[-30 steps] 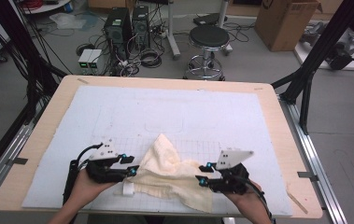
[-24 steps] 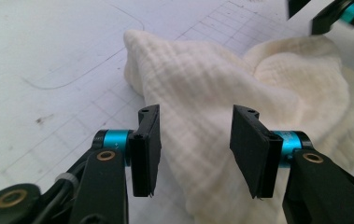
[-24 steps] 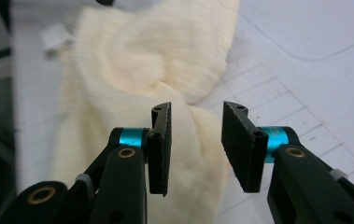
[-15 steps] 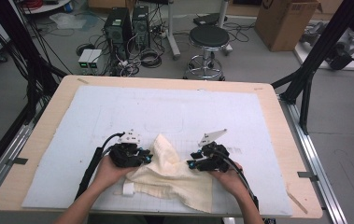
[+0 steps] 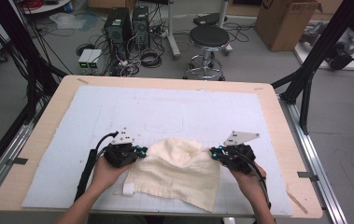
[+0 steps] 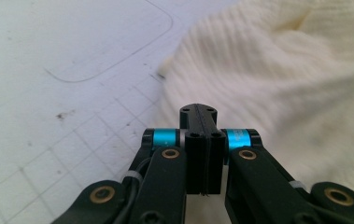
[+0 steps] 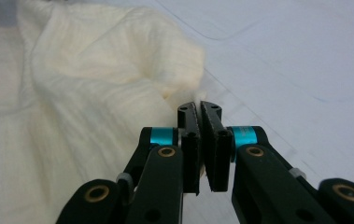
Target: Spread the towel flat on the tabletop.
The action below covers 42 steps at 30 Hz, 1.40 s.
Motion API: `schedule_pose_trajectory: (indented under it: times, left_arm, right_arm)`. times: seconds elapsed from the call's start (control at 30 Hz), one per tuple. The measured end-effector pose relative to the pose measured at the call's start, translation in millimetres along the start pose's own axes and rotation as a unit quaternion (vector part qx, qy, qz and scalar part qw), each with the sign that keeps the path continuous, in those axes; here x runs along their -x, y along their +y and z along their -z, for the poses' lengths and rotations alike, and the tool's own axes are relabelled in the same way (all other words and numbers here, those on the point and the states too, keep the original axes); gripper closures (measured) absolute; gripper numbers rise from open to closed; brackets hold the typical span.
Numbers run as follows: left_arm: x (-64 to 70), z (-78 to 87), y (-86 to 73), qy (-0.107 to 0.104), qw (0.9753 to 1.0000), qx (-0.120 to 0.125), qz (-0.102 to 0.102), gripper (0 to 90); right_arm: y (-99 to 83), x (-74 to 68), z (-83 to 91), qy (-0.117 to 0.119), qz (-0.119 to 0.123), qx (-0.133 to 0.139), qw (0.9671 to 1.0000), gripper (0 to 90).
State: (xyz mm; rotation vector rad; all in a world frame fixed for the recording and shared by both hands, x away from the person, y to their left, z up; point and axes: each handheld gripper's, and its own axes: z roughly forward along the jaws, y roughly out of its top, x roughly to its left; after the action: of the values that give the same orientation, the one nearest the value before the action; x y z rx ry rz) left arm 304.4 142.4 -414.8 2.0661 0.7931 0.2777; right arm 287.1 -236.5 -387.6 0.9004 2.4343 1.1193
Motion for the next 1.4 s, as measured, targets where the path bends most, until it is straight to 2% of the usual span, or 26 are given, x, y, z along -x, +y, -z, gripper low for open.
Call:
schedule_pose_trajectory:
  times: [0.07,0.17,0.23,0.27,0.33,0.43,0.5,0.57,0.63,0.7,0.73,0.77,0.8,0.9,0.97,1.03,1.13,1.2,1.27,1.3,1.33,1.4]
  left_arm:
    - [0.2,-5.3,0.3,-0.009,0.9999,-0.001,0.007,88.2]
    - [-6.7,-15.5,7.5,-0.008,0.9992,0.011,0.037,73.2]
    - [-9.0,-21.5,14.3,-0.014,0.9988,0.02,0.043,68.0]
    - [-8.6,-26.6,18.7,-0.016,0.9989,0.019,0.04,63.7]
    - [-6.8,-38.7,28.1,-0.022,0.9995,0.004,0.02,57.8]
    - [-4.9,-52.9,39.2,-0.021,0.9996,-0.012,-0.011,55.6]
    - [-5.3,-62.1,45.0,-0.013,0.9994,-0.022,-0.025,54.1]
    - [-7.2,-70.6,45.4,-0.018,0.9987,-0.038,-0.029,53.6]
    - [-9.1,-78.5,41.3,-0.017,0.9976,-0.06,-0.028,54.5]
    - [-11.1,-82.1,37.3,-0.026,0.9964,-0.075,-0.03,67.7]
    - [-11.9,-81.5,37.2,-0.033,0.9967,-0.07,-0.026,72.1]
    - [-11.4,-80.3,37.8,-0.031,0.9968,-0.068,-0.026,79.4]
    - [-10.4,-78.8,38.6,-0.021,0.997,-0.067,-0.032,82.8]
    - [-10.5,-70.3,39.0,-0.006,0.9967,-0.071,-0.039,85.0]
    - [-12.1,-60.1,37.7,0.001,0.9978,-0.057,-0.036,85.4]
    - [-15.2,-45.9,36.6,0.02,0.9982,-0.046,-0.034,85.3]
    - [-21.0,-20.6,35.7,0.04,0.9989,-0.018,-0.016,85.3]
    - [-22.6,-3.7,33.6,0.046,0.9989,-0.005,-0.005,85.0]
    - [-22.1,6.1,27.4,0.04,0.9992,-0.004,0.007,84.5]
    - [-20.8,6.9,23.2,0.041,0.999,-0.011,0.014,83.9]
    - [-19.0,5.6,17.6,0.041,0.9986,-0.029,0.018,83.2]
    - [-16.2,1.8,9.5,0.036,0.9981,-0.045,0.024,80.0]
  right_arm:
    - [-8.9,1.3,6.4,0.003,-0.008,-0.002,1.0,86.0]
    - [-22.9,2.7,5.0,0.026,-0.016,-0.029,0.9991,83.0]
    - [-27.8,3.0,1.5,0.031,-0.014,-0.038,0.9987,81.8]
    - [-28.9,3.7,0.2,0.039,-0.019,-0.037,0.9984,81.5]
    - [-28.5,6.8,-3.6,0.048,-0.024,-0.031,0.9981,80.5]
    - [-23.8,11.0,-8.5,0.059,-0.029,-0.025,0.9975,78.7]
    - [-20.6,13.8,-11.2,0.068,-0.032,-0.025,0.9969,74.6]
    - [-18.6,16.0,-13.3,0.074,-0.031,-0.026,0.9964,69.5]
    - [-17.8,19.3,-14.9,0.082,-0.035,-0.02,0.9958,59.0]
    - [-17.1,23.4,-17.6,0.09,-0.048,-0.018,0.9946,54.5]
    - [-16.9,24.5,-19.9,0.093,-0.053,-0.019,0.9941,53.0]
    - [-17.0,26.2,-24.8,0.102,-0.059,-0.027,0.9927,53.1]
    - [-17.0,26.7,-28.0,0.107,-0.061,-0.036,0.9918,55.4]
    - [-17.2,26.0,-38.5,0.126,-0.048,-0.06,0.989,78.0]
    - [-14.0,24.6,-39.6,0.127,-0.041,-0.055,0.9896,83.8]
    - [-7.2,23.7,-36.8,0.11,-0.038,-0.039,0.9924,84.3]
    - [5.8,23.4,-25.0,0.056,-0.032,0.009,0.9979,83.4]
    - [13.0,22.7,-14.6,0.027,-0.041,0.047,0.9977,81.3]
    - [15.6,19.7,-9.5,0.012,-0.045,0.059,0.9972,79.4]
    - [15.1,18.3,-11.2,0.014,-0.043,0.054,0.9975,78.4]
    - [13.5,16.5,-15.3,0.019,-0.045,0.038,0.9981,78.4]
    - [6.6,10.5,-30.4,0.036,-0.042,-0.018,0.9983,77.3]
